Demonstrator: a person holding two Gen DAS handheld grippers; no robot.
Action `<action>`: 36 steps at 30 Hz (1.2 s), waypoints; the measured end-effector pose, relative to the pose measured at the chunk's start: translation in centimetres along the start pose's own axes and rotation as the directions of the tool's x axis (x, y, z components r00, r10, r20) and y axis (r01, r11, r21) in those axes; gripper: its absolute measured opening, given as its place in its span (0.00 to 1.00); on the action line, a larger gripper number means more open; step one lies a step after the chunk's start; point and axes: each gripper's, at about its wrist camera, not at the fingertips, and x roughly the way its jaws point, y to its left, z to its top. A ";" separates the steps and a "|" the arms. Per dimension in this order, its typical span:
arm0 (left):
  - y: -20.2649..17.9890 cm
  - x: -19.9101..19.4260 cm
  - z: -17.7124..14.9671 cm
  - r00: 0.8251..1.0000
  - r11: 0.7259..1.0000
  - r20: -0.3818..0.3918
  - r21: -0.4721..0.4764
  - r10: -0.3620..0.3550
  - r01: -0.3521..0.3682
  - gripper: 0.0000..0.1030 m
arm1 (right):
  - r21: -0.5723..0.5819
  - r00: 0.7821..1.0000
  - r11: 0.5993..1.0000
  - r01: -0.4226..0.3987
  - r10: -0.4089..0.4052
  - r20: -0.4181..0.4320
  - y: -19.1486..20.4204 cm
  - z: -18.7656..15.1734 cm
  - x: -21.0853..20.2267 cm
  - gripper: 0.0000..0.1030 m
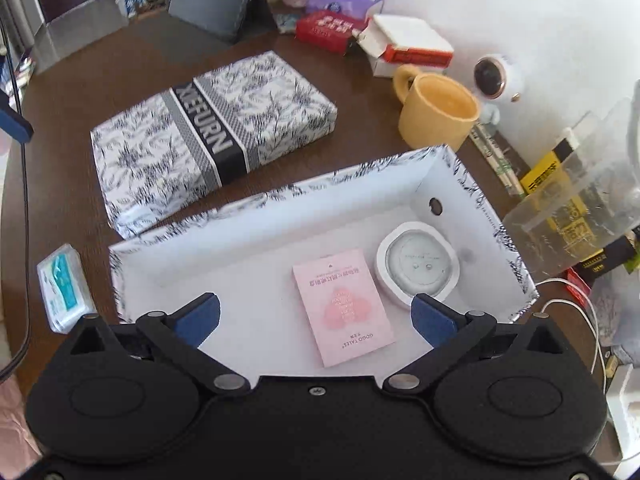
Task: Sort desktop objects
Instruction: 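Withdraw the right gripper while moving the left gripper toward the floss box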
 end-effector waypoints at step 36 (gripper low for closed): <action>2.2 -3.9 -10.7 0.999 0.990 -0.001 0.138 0.042 -0.042 1.00 | 0.271 0.991 0.962 0.035 -0.069 0.117 23.1 -6.8 -8.4 1.00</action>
